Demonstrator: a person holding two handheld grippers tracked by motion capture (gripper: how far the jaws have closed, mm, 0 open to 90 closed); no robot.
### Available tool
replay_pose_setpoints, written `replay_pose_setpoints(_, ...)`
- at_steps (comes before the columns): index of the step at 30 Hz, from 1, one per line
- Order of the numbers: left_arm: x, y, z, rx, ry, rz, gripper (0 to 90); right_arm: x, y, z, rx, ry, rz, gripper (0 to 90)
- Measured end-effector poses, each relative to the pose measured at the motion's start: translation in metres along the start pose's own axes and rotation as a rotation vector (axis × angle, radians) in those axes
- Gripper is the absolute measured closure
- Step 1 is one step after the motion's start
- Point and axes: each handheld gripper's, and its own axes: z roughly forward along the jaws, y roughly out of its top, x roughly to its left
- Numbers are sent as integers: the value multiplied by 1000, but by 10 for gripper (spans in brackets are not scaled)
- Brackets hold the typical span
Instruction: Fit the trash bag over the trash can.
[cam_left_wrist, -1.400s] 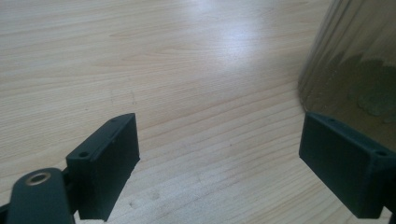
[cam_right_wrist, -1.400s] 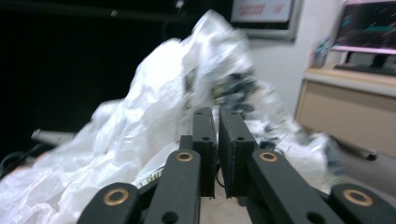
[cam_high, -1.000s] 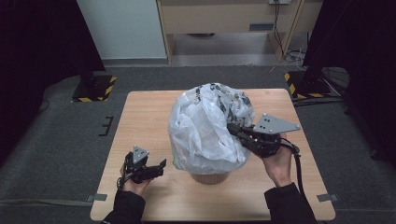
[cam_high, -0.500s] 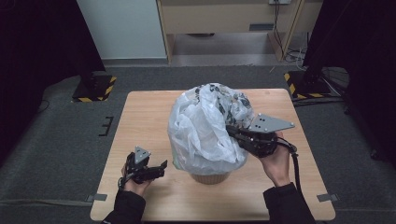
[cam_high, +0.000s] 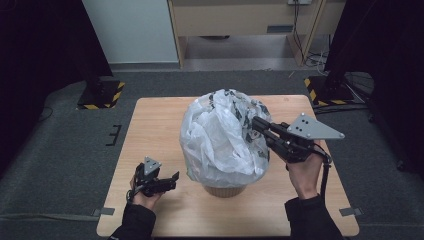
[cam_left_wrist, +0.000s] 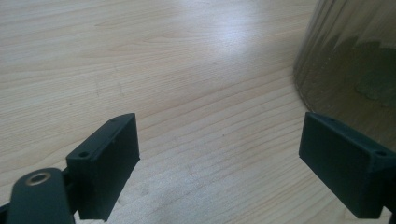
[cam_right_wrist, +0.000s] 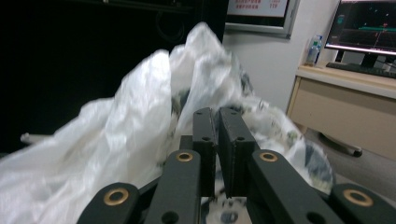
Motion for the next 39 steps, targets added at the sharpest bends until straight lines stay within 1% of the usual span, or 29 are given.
replay_pose_setpoints(4,0,0,0,0,-2,-2,117,0,16,7,-14,7,-3,844)
replay_pose_setpoints(8,1,1,0,-1,-4,-6,117,1,32,19,-28,6,-19,841)
replay_pose_setpoints(10,2,1,0,-2,-4,-7,118,0,40,26,-36,6,-14,841)
replay_pose_setpoints(11,2,1,0,-2,-5,-8,118,0,43,29,-36,8,-11,839)
replay_pose_setpoints(13,2,1,0,-1,-5,-10,118,0,48,37,-29,8,-23,830)
replay_pose_setpoints(15,2,1,0,-3,-5,-10,118,2,50,44,-10,9,-29,826)
replay_pose_setpoints(18,3,1,0,-3,-6,-13,119,3,46,54,42,14,-44,827)
replay_pose_setpoints(20,3,1,0,-3,-7,-16,119,3,39,58,95,26,-57,828)
replay_pose_setpoints(22,4,1,0,-3,-6,-17,119,3,32,60,148,42,-56,833)
replay_pose_setpoints(26,4,1,1,0,-5,-18,119,4,14,61,234,70,-60,842)
replay_pose_setpoints(29,3,0,1,3,-6,-14,119,7,3,63,296,95,-73,848)
replay_pose_setpoints(30,3,0,1,4,-7,-13,118,7,0,63,309,101,-81,850)
replay_pose_setpoints(36,3,0,1,9,-8,-10,119,10,-9,69,395,129,-73,853)
replay_pose_setpoints(38,2,0,1,9,-9,-10,119,11,-12,73,426,134,-84,849)
replay_pose_setpoints(39,2,0,1,11,-9,-8,119,13,-14,75,431,138,-86,848)
